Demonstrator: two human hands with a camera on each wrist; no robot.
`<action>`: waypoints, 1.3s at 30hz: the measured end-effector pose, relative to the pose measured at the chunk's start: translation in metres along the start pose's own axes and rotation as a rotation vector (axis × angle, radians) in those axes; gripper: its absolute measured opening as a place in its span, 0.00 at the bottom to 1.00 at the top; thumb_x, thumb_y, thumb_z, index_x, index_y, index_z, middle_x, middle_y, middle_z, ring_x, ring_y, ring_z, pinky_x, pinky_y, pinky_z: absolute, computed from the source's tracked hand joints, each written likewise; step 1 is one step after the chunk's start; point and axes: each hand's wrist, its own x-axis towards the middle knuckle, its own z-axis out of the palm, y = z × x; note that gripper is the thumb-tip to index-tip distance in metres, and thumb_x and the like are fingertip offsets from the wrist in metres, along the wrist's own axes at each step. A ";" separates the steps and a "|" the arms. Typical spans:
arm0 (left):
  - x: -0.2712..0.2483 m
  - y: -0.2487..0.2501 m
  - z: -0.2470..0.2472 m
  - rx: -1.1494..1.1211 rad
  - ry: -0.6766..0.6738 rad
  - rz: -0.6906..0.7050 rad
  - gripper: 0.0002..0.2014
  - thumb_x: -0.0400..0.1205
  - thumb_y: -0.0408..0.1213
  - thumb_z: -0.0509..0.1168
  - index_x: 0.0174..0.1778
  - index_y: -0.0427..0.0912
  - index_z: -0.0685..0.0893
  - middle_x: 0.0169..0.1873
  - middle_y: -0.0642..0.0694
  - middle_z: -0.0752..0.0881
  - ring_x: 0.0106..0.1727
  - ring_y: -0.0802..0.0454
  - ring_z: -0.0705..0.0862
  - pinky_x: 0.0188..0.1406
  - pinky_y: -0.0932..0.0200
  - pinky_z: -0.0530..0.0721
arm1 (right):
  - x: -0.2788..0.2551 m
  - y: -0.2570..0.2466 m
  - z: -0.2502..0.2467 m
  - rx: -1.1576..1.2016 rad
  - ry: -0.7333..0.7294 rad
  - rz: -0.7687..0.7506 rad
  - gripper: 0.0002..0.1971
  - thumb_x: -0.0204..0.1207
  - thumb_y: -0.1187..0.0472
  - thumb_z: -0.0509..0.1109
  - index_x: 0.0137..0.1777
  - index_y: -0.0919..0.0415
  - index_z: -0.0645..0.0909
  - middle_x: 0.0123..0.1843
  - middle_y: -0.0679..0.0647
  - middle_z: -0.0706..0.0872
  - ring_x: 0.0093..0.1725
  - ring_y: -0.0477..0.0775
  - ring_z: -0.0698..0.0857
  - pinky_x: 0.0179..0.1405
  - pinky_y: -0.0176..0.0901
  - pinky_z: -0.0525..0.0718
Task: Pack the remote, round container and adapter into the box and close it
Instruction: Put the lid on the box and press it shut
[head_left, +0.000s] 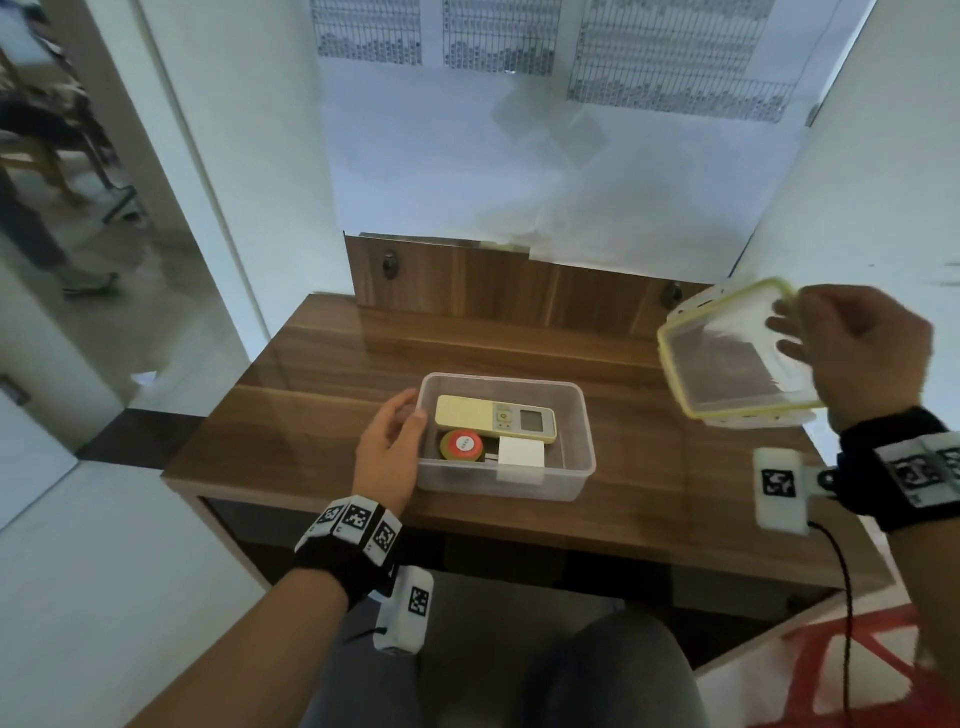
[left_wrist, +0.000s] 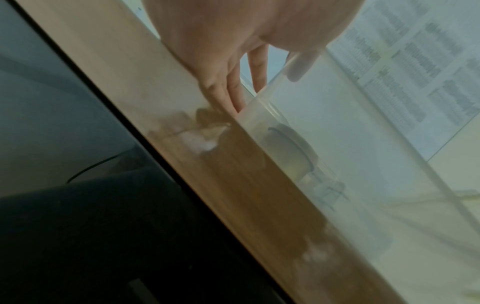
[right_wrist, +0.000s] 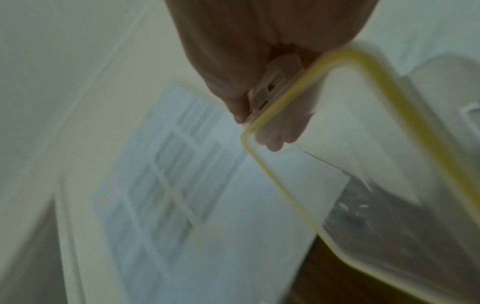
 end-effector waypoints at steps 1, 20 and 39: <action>0.000 0.003 0.001 -0.003 -0.002 -0.010 0.16 0.85 0.44 0.64 0.70 0.55 0.81 0.62 0.53 0.85 0.59 0.56 0.85 0.54 0.56 0.84 | 0.002 -0.008 -0.002 0.138 0.054 0.062 0.07 0.73 0.57 0.71 0.47 0.59 0.86 0.38 0.53 0.93 0.45 0.60 0.93 0.42 0.50 0.90; 0.018 0.070 -0.022 -0.068 -0.177 -0.030 0.14 0.82 0.32 0.70 0.62 0.48 0.86 0.43 0.45 0.92 0.44 0.46 0.90 0.47 0.41 0.91 | -0.057 0.002 0.103 0.736 -0.432 0.921 0.17 0.83 0.54 0.61 0.51 0.67 0.85 0.42 0.60 0.91 0.34 0.50 0.91 0.39 0.40 0.90; 0.024 0.027 -0.023 0.255 0.014 0.124 0.12 0.83 0.35 0.70 0.62 0.40 0.89 0.46 0.58 0.88 0.48 0.70 0.83 0.45 0.77 0.76 | -0.095 0.057 0.108 0.164 -0.407 0.585 0.14 0.79 0.66 0.68 0.64 0.61 0.82 0.45 0.61 0.87 0.37 0.57 0.80 0.28 0.43 0.80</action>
